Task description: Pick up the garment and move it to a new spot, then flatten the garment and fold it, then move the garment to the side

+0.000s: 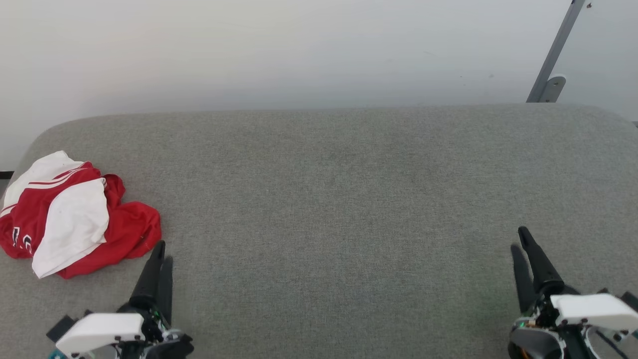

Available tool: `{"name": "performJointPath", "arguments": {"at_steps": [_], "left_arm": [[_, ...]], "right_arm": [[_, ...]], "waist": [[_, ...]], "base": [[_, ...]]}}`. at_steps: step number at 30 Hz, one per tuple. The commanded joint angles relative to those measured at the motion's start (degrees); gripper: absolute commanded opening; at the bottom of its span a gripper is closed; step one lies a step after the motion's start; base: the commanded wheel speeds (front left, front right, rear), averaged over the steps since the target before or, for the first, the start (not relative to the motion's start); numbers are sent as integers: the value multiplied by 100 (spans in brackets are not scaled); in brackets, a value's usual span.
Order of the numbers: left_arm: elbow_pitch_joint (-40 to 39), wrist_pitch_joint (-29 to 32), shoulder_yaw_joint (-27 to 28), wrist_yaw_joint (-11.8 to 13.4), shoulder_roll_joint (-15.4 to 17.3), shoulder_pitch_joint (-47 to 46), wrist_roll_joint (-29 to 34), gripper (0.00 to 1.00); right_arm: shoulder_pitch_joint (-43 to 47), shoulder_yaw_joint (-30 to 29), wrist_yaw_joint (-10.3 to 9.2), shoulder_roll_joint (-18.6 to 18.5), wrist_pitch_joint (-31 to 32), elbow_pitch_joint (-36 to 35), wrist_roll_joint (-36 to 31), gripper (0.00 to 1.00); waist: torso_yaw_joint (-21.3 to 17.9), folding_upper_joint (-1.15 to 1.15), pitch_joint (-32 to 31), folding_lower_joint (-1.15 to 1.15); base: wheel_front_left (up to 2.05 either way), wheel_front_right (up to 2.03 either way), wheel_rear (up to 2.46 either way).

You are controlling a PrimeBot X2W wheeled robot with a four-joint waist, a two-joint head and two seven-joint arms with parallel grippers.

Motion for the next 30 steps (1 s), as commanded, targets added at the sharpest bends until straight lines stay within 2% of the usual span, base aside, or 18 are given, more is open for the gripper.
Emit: {"name": "performJointPath", "arguments": {"at_steps": [1, 8, 19, 21, 30], "left_arm": [[-7, -12, -5, 4, -1, 7, 2, 100], [-154, -194, -87, 107, 63, 17, 226, 100], [-250, -506, -389, 459, 335, -15, 1363, 100], [-298, -581, -475, 546, 388, -5, 1729, 100], [-366, -792, -606, 643, 496, 9, 2583, 100]], "right_arm": [[3, 7, 0, 0, -20, -6, -21, 100], [-25, 123, 0, -73, -197, -91, -413, 100], [-111, 271, 0, -206, -384, -43, -1761, 100], [-128, 309, 0, -234, -422, -33, -2157, 100], [-147, 359, 0, -253, -544, -54, -3021, 100]], "waist": [[0, 0, 0, 0], [-3, 0, -2, 0], [-9, 0, -13, 0], [-9, 0, -18, 0], [-10, 0, -39, 0]], "base": [[0, 0, 0], [0, 0, 0], [0, 0, 0], [0, 0, 0], [0, 0, 0]]}}
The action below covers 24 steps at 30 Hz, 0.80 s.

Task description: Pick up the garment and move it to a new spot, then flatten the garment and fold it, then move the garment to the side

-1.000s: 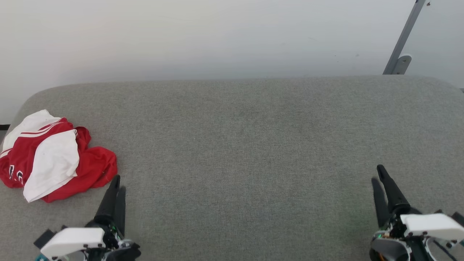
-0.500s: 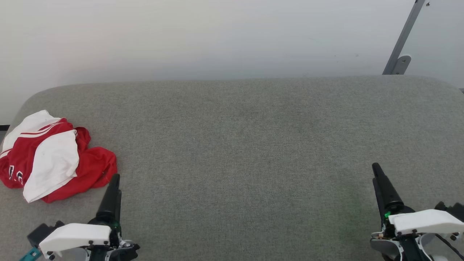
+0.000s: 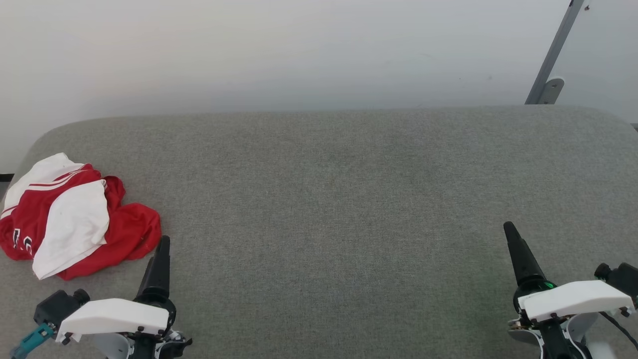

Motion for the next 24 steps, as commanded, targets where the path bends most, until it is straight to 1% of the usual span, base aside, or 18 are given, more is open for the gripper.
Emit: {"name": "performJointPath", "arguments": {"at_steps": [1, 13, 14, 15, 24], "left_arm": [[-105, -64, -17, 20, 65, -124, 188, 100], [-233, -312, -27, 38, 95, -68, 1139, 100], [-294, -482, -31, -11, 96, -49, 1773, 100], [-307, -515, -33, -25, 96, -45, 1901, 100], [-323, -649, -13, -80, 84, -32, 2419, 100]], "right_arm": [[-144, 25, 0, -51, -51, -92, -194, 100], [-146, 61, 0, -87, -212, -175, -1084, 100], [-139, 70, 0, -105, -324, -243, -1671, 100], [-139, 70, 0, -105, -341, -254, -1789, 100], [-129, 87, 0, -140, -430, -304, -2264, 100]], "waist": [[-1, 0, -2, 0], [-12, 0, -23, 0], [-15, 0, -25, 0], [-15, 0, -26, 0], [-15, 0, -31, 0]], "base": [[0, 0, 0], [0, 0, 0], [0, 0, 0], [0, 0, 0], [0, 0, 0]]}}
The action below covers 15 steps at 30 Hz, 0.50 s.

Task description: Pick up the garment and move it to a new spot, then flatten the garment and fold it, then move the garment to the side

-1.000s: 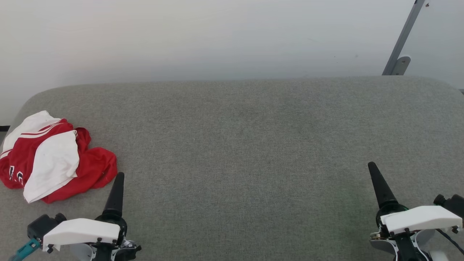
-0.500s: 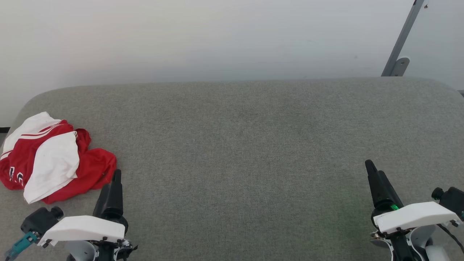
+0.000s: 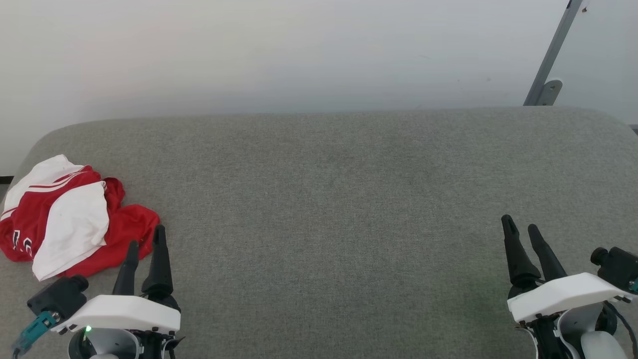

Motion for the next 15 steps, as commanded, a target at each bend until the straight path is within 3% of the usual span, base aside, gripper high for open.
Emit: {"name": "performJointPath", "arguments": {"at_steps": [1, 15], "left_arm": [[-71, -63, 20, -43, 36, -42, 199, 100], [-33, -276, 104, -208, 5, -66, 1021, 100]], "right_arm": [[-102, 8, 0, -47, -72, -82, -171, 100], [-85, -15, 0, -78, -188, -180, -947, 100]], "waist": [[0, 0, -1, 0], [-12, 0, -20, 0]], "base": [[0, 0, 0], [0, 0, 0]]}}
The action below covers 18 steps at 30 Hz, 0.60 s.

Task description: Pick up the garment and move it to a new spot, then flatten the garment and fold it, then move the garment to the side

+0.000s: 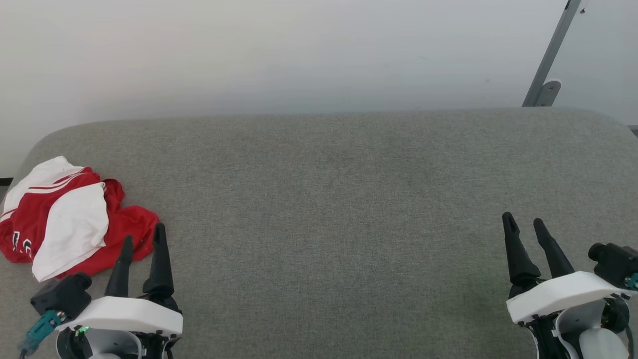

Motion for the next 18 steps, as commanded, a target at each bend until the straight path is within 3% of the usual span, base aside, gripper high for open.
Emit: {"name": "performJointPath", "arguments": {"at_steps": [1, 18], "left_arm": [[-52, -64, 22, -25, 11, -61, 167, 100], [-111, -286, 64, -171, -18, -43, 1109, 100]], "right_arm": [[-82, -11, 0, -33, -57, -79, -146, 100], [-75, -51, 0, -48, -225, -153, -993, 100]], "waist": [[-2, 0, -3, 0], [9, 0, -4, 0]], "base": [[0, 0, 0], [0, 0, 0]]}}
